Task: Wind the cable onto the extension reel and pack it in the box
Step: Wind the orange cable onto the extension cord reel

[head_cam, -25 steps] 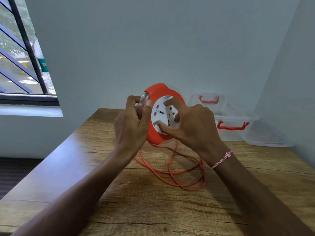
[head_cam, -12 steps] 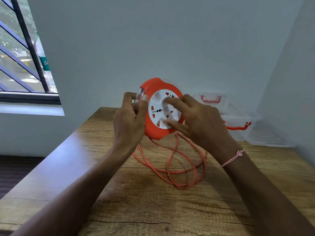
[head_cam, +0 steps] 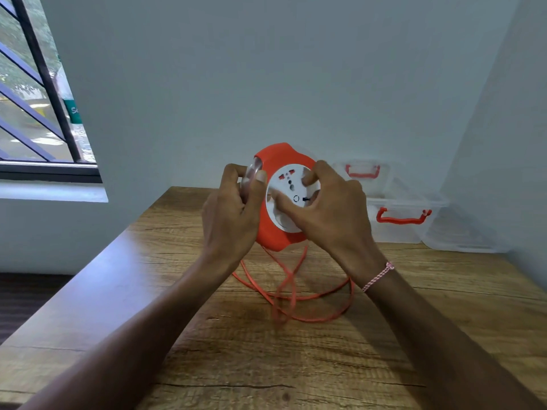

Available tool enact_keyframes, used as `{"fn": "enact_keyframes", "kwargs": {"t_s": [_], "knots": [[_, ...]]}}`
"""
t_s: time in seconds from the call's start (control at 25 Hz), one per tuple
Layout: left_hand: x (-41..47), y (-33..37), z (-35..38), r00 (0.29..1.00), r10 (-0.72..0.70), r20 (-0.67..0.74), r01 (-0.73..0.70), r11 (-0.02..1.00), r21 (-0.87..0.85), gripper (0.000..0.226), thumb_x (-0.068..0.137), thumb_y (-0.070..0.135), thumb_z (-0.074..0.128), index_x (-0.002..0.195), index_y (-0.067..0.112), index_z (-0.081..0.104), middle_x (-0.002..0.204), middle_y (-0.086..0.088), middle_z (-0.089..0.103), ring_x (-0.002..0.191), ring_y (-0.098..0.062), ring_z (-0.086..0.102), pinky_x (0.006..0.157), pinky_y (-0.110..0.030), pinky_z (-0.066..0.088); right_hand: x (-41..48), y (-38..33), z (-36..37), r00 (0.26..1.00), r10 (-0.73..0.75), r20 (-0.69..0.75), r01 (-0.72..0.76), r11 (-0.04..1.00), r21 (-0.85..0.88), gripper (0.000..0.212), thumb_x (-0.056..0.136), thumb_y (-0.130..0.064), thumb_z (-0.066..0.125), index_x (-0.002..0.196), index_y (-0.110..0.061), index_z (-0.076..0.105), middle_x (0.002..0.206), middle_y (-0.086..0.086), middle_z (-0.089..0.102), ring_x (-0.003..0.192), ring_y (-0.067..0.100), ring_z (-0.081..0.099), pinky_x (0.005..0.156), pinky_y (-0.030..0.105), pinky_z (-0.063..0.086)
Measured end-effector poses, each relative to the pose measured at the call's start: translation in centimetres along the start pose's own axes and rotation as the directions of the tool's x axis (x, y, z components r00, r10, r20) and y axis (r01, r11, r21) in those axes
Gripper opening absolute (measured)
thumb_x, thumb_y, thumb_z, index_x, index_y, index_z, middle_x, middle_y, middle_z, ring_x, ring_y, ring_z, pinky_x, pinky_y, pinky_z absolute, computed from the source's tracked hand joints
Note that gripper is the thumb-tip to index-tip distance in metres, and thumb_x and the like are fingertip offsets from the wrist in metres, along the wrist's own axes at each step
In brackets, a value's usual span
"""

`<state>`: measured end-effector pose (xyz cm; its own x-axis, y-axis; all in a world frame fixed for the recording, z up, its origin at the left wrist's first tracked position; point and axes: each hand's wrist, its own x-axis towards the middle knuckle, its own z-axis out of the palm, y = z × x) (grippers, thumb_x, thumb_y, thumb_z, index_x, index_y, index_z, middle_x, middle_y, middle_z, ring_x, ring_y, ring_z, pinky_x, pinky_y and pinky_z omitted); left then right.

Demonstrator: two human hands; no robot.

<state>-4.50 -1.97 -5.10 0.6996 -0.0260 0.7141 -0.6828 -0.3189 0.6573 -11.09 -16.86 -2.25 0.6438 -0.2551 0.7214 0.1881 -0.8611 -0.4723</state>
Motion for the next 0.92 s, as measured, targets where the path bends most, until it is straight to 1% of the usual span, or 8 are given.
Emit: {"fn": "enact_keyframes", "kwargs": {"t_s": [0.08,0.12,0.24,0.36,0.48,0.6,0.76,0.92], "knots": [[-0.1,0.1,0.2,1.0,-0.008,-0.005,0.008,1.0,0.006,0.029,0.104,0.058,0.043,0.108,0.03,0.05,0.08,0.002,0.072,0.068,-0.014,0.075,0.059,-0.05,0.064,0.2,-0.5,0.3,0.942,0.315,0.111,-0.334,0.902,0.273,0.051,0.082,-0.066,0.072,0.095,-0.018,0.058,0.069,-0.005,0.072,0.056,0.011,0.069,0.05,0.023,0.049],[-0.1,0.0,0.2,1.0,-0.019,-0.003,0.019,1.0,0.006,0.028,0.105,0.057,0.044,0.109,0.03,0.05,0.082,0.004,0.072,0.069,-0.013,0.075,0.06,-0.049,0.065,0.2,-0.6,0.2,0.932,0.339,0.126,-0.361,0.89,0.278,0.051,0.083,-0.066,0.072,0.093,-0.018,0.058,0.068,-0.006,0.072,0.056,0.01,0.068,0.052,0.021,0.048],[0.2,-0.2,-0.1,0.997,-0.076,0.014,0.076,0.997,-0.027,0.032,0.104,0.059,0.043,0.106,0.029,0.05,0.082,0.002,0.073,0.07,-0.014,0.077,0.059,-0.051,0.065,0.2,0.6,-0.3,0.999,-0.012,-0.048,0.009,0.997,-0.071,0.049,0.087,-0.068,0.064,0.099,-0.021,0.063,0.087,-0.007,0.072,0.07,0.009,0.067,0.059,0.02,0.052],[0.8,-0.5,-0.6,0.992,-0.125,0.014,0.126,0.99,-0.07,0.039,0.101,0.064,0.043,0.102,0.026,0.052,0.081,-0.009,0.075,0.069,-0.023,0.076,0.058,-0.057,0.061,0.6,1.9,-1.2,0.909,-0.398,0.125,0.417,0.87,-0.264,0.047,0.095,-0.059,0.059,0.128,-0.025,0.056,0.118,-0.001,0.066,0.078,0.018,0.068,0.057,0.026,0.053],[1.1,-0.7,-0.9,0.99,-0.137,0.031,0.139,0.987,-0.085,0.04,0.102,0.061,0.045,0.104,0.022,0.054,0.081,-0.008,0.075,0.069,-0.022,0.076,0.059,-0.058,0.062,0.9,2.4,-1.4,0.805,-0.508,0.306,0.591,0.727,-0.348,0.053,0.098,-0.055,0.054,0.147,-0.035,0.048,0.125,0.005,0.068,0.075,0.025,0.071,0.053,0.026,0.047],[1.0,-0.6,-0.9,0.993,-0.103,0.056,0.106,0.994,-0.041,0.038,0.102,0.062,0.042,0.105,0.026,0.054,0.081,-0.007,0.075,0.07,-0.023,0.076,0.059,-0.057,0.062,0.7,2.4,-1.6,0.785,-0.559,0.268,0.619,0.677,-0.399,0.057,0.091,-0.055,0.067,0.143,-0.034,0.055,0.102,0.006,0.076,0.065,0.027,0.07,0.053,0.024,0.035],[0.5,-0.1,-0.6,0.999,-0.019,0.044,0.018,0.999,0.032,0.038,0.102,0.062,0.039,0.103,0.026,0.052,0.072,-0.01,0.07,0.062,-0.026,0.071,0.055,-0.055,0.058,0.0,1.3,-0.8,0.883,-0.448,0.138,0.465,0.802,-0.374,0.063,0.082,-0.068,0.068,0.128,-0.025,0.063,0.079,0.003,0.076,0.062,0.026,0.069,0.053,0.025,0.043],[0.1,0.1,-0.4,0.999,0.041,0.027,-0.043,0.995,0.087,0.041,0.102,0.063,0.036,0.107,0.026,0.051,0.074,-0.005,0.071,0.063,-0.016,0.071,0.057,-0.045,0.061,-0.4,0.1,0.7,0.996,0.082,0.041,-0.081,0.996,-0.029,0.058,0.078,-0.073,0.066,0.106,-0.022,0.058,0.089,-0.003,0.072,0.072,0.014,0.068,0.055,0.03,0.056]]}}
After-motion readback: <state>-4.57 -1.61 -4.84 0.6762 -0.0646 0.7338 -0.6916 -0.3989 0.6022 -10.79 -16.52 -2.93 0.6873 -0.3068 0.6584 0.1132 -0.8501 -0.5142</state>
